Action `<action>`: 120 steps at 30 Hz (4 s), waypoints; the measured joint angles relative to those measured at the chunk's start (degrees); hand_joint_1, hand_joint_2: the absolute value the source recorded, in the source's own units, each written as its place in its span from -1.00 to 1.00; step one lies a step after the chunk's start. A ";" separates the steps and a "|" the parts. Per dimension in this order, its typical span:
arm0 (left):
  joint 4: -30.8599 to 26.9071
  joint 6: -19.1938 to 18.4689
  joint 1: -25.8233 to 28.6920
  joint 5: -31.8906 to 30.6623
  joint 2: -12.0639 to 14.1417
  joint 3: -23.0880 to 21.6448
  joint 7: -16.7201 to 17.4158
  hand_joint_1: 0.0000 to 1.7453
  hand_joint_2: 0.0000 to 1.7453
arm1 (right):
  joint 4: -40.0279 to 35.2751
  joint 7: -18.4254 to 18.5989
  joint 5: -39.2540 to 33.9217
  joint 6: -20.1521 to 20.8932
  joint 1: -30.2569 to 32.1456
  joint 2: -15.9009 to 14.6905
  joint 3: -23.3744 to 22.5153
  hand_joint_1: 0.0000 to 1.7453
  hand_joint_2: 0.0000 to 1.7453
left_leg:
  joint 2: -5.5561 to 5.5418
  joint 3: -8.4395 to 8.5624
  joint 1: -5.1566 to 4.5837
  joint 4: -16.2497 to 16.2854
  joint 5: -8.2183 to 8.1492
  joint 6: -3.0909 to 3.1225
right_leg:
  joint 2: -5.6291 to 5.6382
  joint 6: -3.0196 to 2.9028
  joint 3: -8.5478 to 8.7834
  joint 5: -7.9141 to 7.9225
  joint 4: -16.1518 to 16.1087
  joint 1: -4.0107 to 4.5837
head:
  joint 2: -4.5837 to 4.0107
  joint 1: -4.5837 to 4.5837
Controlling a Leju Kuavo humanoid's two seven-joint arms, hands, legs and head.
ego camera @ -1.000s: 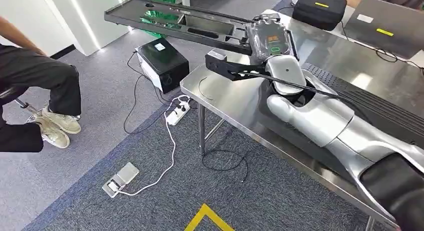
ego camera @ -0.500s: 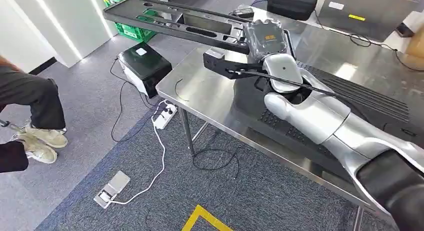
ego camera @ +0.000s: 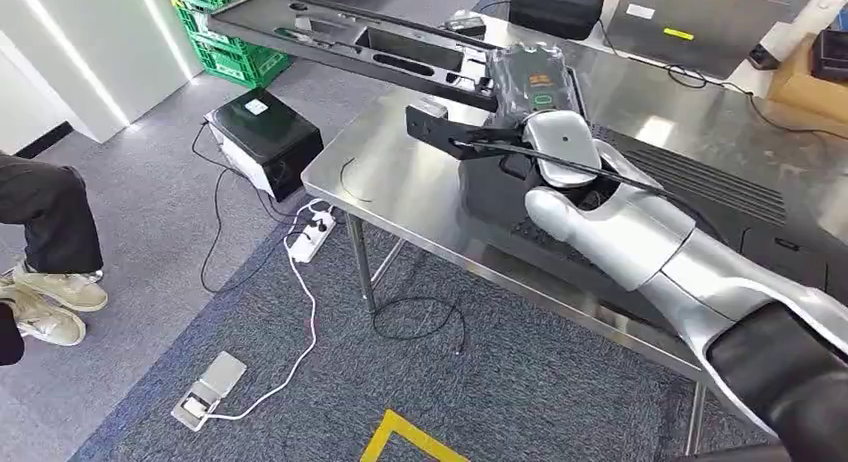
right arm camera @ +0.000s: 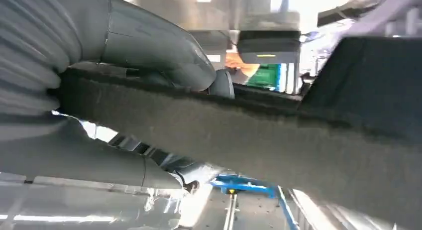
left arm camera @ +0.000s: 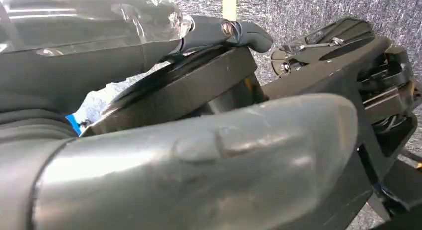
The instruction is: Take the parts from the cabinet and place them on the table.
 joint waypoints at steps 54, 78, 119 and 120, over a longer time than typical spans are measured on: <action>-0.04 -0.63 -0.29 -0.94 0.13 -0.02 0.85 -1.00 -1.00 | 14.97 5.22 14.47 7.67 -1.16 3.48 -4.63 1.00 1.00 | -2.57 -0.72 -0.06 1.15 -0.57 -1.13 | 3.77 -0.71 7.58 7.27 -17.21 0.18 | 0.00 -0.77; -0.07 -0.50 -0.45 -1.51 0.11 -0.02 0.70 -1.00 -1.00 | 16.78 4.76 10.54 2.60 2.22 5.84 -8.11 1.00 1.00 | -0.57 -5.67 -0.27 13.59 -5.08 -2.26 | 0.89 -2.64 8.67 6.65 -17.43 0.58 | 0.00 0.50; -0.15 -0.70 -0.44 -2.64 0.04 -1.18 1.18 -1.00 -1.00 | 27.06 -2.10 6.56 -4.61 4.26 14.03 -5.18 1.00 1.00 | -1.63 -0.81 -0.36 0.59 -0.49 -0.93 | 1.41 -1.57 8.29 6.50 -17.53 0.80 | -0.02 0.81; -0.15 -0.79 -0.47 -3.01 0.04 -1.18 0.98 -1.00 -1.00 | 27.43 -2.23 6.51 -4.74 4.47 14.58 -5.16 1.00 1.00 | -1.63 -0.80 -0.36 0.58 -0.49 -0.93 | 1.41 -1.57 8.29 6.50 -17.53 0.80 | -0.02 0.74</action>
